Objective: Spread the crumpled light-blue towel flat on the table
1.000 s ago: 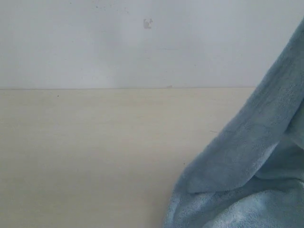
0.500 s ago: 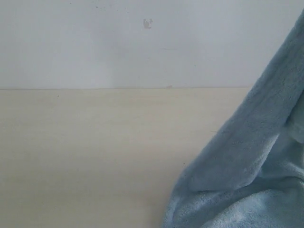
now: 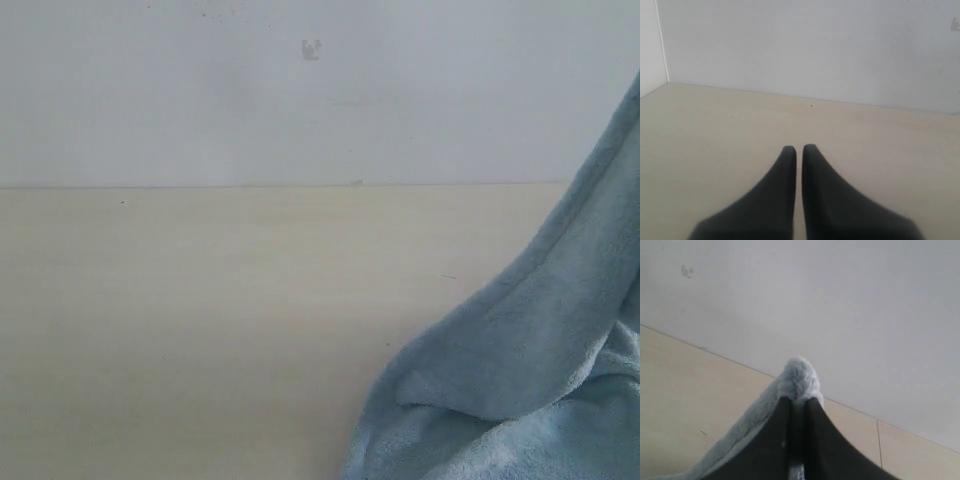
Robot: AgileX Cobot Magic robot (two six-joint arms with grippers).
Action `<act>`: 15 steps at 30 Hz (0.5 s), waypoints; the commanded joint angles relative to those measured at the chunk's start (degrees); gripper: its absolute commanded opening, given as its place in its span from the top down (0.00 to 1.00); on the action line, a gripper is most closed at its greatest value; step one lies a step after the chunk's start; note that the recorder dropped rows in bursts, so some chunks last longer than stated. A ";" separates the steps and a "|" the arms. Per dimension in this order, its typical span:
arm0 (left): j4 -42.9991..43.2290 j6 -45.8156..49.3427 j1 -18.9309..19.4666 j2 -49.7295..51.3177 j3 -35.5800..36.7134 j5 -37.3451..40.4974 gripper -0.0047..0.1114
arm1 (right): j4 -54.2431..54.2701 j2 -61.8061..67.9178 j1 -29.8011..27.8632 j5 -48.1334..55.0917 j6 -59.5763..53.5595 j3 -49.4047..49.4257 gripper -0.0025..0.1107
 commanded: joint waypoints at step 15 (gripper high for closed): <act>-27.99 -8.78 -0.23 -0.14 0.21 -5.33 0.92 | 2.81 -0.17 0.07 0.99 -1.50 0.14 0.98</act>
